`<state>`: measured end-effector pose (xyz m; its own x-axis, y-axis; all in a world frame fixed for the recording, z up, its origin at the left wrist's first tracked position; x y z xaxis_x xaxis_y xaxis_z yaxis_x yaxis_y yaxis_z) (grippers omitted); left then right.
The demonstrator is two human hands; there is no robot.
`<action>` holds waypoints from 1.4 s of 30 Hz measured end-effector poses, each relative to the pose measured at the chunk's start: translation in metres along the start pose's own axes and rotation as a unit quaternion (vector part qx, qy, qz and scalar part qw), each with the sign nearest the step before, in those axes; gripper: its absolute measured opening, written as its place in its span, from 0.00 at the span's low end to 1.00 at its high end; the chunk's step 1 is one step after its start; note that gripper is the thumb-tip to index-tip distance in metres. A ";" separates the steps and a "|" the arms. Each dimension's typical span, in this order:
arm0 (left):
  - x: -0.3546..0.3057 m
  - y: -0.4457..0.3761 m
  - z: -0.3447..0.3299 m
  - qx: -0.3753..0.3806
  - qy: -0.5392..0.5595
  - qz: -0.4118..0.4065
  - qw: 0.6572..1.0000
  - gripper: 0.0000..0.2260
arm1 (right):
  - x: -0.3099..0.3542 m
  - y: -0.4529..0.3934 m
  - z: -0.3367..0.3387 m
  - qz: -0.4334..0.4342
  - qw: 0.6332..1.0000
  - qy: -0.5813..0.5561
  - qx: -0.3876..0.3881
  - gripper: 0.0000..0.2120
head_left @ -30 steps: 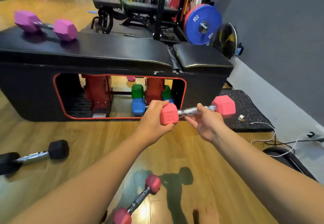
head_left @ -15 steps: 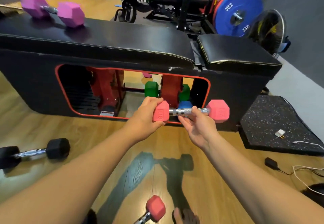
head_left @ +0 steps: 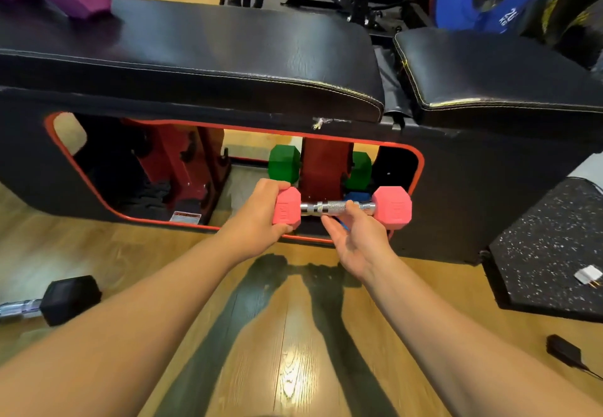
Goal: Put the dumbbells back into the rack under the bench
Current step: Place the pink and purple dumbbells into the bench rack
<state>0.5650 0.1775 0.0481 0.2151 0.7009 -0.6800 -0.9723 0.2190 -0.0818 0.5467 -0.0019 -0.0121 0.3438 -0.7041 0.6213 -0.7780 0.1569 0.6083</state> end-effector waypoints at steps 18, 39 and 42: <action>0.066 -0.082 -0.036 0.039 -0.055 0.045 0.997 0.34 | -0.030 -0.094 -0.023 -0.045 0.997 0.042 0.052 0.05; 0.093 -0.123 -0.038 0.045 -0.064 0.076 0.994 0.32 | -0.026 -0.124 -0.045 -0.014 0.994 0.077 0.071 0.11; 0.091 -0.126 -0.038 0.030 -0.065 0.071 0.995 0.30 | -0.026 -0.126 -0.046 -0.015 0.995 0.078 0.064 0.10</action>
<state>0.7034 0.1881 -0.0317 0.0898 0.8083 -0.5819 -0.9872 0.1495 0.0554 0.6599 0.0282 -0.0826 0.4381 -0.5896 0.6786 -0.8233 0.0398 0.5662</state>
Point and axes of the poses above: each hand's wrist, its own y-axis away from the middle knuckle, its own z-axis out of the back of the hand, x = y × z, the point moved 9 cm from there along -y, towards the middle knuckle, and after that the axes turned 1 degree about z, right-handed, at the moved point
